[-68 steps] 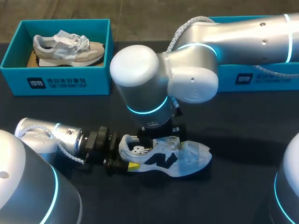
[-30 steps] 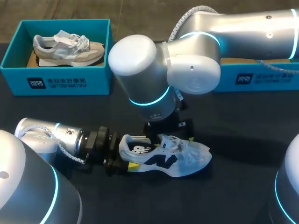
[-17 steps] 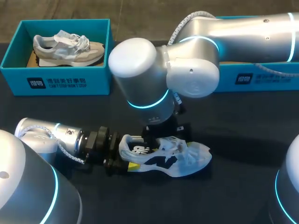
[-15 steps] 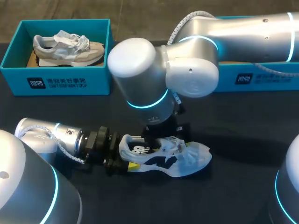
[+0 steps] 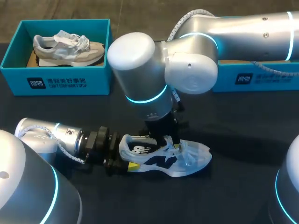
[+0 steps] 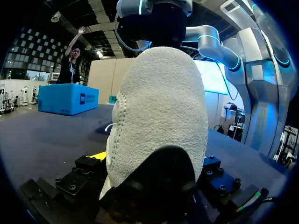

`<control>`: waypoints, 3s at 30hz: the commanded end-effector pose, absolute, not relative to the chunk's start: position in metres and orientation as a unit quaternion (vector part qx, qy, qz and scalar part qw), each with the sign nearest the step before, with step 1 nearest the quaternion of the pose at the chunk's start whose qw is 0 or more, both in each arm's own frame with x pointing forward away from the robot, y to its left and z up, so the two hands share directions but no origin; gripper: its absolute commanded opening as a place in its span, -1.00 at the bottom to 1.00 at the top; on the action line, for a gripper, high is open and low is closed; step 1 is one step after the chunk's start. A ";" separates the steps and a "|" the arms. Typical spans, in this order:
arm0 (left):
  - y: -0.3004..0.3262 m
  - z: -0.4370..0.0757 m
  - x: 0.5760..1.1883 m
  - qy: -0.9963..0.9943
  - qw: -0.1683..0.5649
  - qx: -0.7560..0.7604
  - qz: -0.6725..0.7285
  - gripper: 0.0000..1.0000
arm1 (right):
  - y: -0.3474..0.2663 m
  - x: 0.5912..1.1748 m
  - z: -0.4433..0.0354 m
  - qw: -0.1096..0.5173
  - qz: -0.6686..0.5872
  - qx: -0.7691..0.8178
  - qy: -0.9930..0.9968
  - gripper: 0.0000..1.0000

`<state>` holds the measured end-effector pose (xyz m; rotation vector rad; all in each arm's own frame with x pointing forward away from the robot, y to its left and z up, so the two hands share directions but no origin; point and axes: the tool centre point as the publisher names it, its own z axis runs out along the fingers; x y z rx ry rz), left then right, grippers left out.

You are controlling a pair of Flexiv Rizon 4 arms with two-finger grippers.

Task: Take the shoe out of the shoebox, open the shoe tongue, remove and reinsert the insole, then place the shoe into the shoebox

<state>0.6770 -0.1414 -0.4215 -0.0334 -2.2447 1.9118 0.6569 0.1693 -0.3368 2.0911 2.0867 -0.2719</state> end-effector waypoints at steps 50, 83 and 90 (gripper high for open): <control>-0.141 -0.422 0.677 -0.758 0.096 -0.010 0.645 -1.00 | 0.183 0.648 -0.331 0.066 -0.141 0.720 0.676 0.01; -0.141 -0.422 0.677 -0.758 0.096 -0.010 0.645 -1.00 | 0.146 0.645 -0.313 0.017 -0.128 0.691 0.711 -1.00; -0.141 -0.422 0.677 -0.758 0.096 -0.010 0.645 -1.00 | 0.122 0.650 -0.311 -0.024 -0.065 0.672 0.738 -1.00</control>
